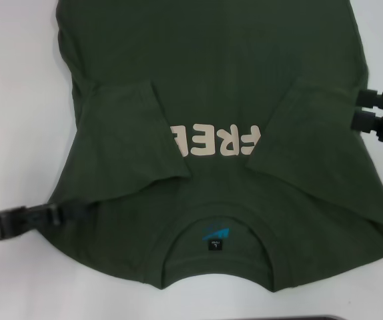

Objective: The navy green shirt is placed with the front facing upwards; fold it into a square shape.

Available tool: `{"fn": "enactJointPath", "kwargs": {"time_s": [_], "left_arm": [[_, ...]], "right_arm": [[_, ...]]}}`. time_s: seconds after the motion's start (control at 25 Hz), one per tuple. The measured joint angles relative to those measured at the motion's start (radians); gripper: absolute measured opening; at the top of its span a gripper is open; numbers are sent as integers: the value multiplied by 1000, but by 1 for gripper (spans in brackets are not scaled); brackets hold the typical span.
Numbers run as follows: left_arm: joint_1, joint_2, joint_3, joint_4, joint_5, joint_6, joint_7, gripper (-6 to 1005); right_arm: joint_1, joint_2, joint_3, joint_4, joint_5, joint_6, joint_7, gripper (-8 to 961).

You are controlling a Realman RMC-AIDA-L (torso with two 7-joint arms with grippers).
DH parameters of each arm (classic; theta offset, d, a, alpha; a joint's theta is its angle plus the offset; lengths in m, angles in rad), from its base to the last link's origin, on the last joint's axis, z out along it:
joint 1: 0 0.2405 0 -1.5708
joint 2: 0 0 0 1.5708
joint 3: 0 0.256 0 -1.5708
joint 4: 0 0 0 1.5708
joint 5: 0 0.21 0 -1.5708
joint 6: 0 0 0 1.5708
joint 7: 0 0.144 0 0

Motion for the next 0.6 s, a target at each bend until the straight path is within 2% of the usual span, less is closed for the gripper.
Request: {"fn": "enactJointPath", "kwargs": {"time_s": [0.24, 0.4, 0.6], "left_arm": [[35, 21, -35, -15, 16, -58, -292, 841], [28, 38, -31, -7, 84, -120, -373, 841], [11, 38, -30, -11, 126, -170, -420, 840]], "right_arm": [[3, -18, 3, 9, -7, 0, 50, 885], [2, -19, 3, 10, -14, 1, 56, 885], [-1, -18, 3, 22, -16, 6, 58, 886]]}}
